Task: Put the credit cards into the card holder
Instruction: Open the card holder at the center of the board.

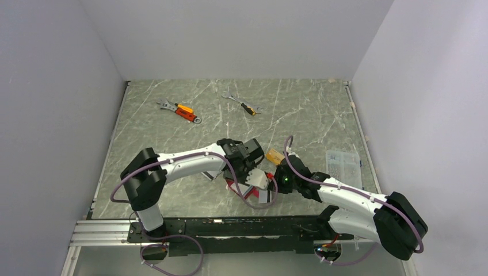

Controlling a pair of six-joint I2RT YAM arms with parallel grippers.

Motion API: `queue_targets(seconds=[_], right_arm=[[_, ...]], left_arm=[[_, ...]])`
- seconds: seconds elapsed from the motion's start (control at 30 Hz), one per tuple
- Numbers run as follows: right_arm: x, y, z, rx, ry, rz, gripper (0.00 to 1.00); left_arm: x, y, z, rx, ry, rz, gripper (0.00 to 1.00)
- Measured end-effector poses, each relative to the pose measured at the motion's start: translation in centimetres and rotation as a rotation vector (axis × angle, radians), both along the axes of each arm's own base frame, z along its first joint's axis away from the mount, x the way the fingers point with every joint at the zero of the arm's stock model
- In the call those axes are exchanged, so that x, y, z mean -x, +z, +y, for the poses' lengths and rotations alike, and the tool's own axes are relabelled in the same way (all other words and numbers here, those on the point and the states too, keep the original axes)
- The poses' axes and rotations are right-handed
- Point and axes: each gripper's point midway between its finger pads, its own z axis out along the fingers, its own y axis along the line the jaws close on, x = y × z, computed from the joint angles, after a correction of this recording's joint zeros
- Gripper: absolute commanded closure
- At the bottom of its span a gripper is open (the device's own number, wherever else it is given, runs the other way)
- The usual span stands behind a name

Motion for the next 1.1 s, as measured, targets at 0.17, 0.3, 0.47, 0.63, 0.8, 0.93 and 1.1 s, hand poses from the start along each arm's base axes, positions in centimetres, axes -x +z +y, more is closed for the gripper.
queue_targets(seconds=[0.17, 0.3, 0.47, 0.63, 0.8, 0.93, 1.1], right_arm=[[0.0, 0.2, 0.0, -0.005, 0.001, -0.006, 1.0], [0.0, 0.4, 0.0, -0.008, 0.001, -0.011, 1.0], [0.0, 0.4, 0.0, -0.009, 0.002, -0.012, 1.0], [-0.1, 0.5, 0.0, -0.008, -0.001, -0.016, 1.0], [-0.1, 0.6, -0.2, -0.003, -0.006, -0.021, 1.0], [0.0, 0.6, -0.4, -0.003, -0.009, -0.024, 1.0], [0.0, 0.7, -0.5, -0.005, -0.012, -0.032, 1.0]], left_arm=[[-1.6, -0.1, 1.4, 0.038, 0.127, 0.049, 0.6], [-2.9, -0.1, 1.9, 0.091, 0.223, 0.078, 0.53], [-3.4, 0.3, 2.1, 0.168, 0.334, 0.109, 0.45], [-3.9, 0.9, 1.8, 0.242, 0.432, 0.139, 0.37], [-3.8, 0.7, 1.6, 0.267, 0.489, 0.168, 0.38], [-3.6, 0.4, 1.4, 0.279, 0.523, 0.196, 0.5], [-3.1, -0.5, 1.5, 0.283, 0.591, 0.294, 0.87]])
